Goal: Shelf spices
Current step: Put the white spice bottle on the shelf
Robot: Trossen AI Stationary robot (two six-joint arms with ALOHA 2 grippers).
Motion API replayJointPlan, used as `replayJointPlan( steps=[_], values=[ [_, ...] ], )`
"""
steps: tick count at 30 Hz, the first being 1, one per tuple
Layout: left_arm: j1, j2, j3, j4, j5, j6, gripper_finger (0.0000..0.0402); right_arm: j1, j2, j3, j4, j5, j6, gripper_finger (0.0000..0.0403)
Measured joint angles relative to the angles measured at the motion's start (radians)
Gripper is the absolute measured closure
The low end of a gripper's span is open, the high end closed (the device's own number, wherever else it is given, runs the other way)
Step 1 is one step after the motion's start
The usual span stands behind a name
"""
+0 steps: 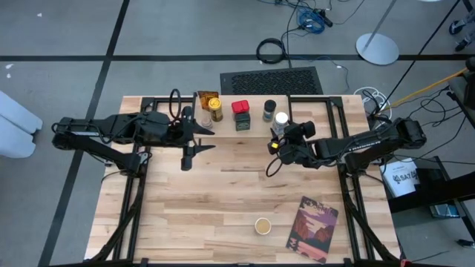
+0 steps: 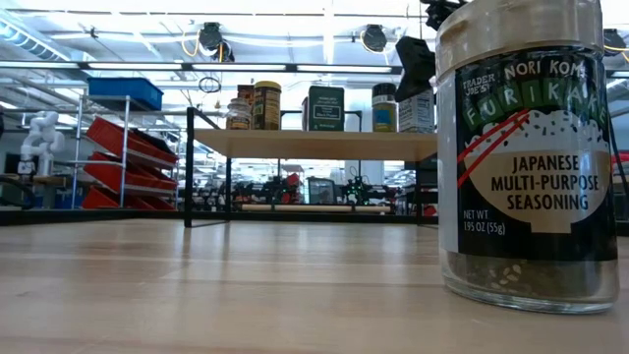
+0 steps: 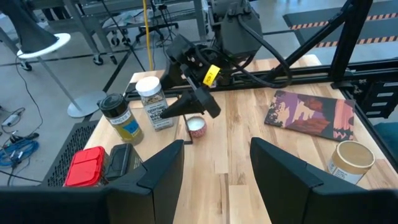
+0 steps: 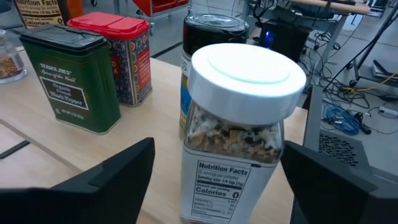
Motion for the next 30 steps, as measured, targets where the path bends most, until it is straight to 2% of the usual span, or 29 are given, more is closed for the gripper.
replayJointPlan(
  steps=[11,17,22,30],
  values=[
    [0.000,0.000,0.000,0.000,0.000,0.000,0.0207,0.000,0.000,0.000,0.000,-0.003,-0.017,0.0163],
    [0.000,0.000,0.000,0.000,0.000,0.000,0.0207,0.000,0.000,0.000,0.002,-0.003,-0.031,0.0197],
    [0.000,0.000,0.000,-0.001,0.000,0.000,0.0207,0.001,0.000,0.000,0.002,-0.003,-0.045,0.0202],
    [0.000,0.000,0.000,-0.009,0.000,0.000,0.0207,-0.003,0.000,0.000,-0.003,-0.004,-0.095,0.0177]
  ],
)
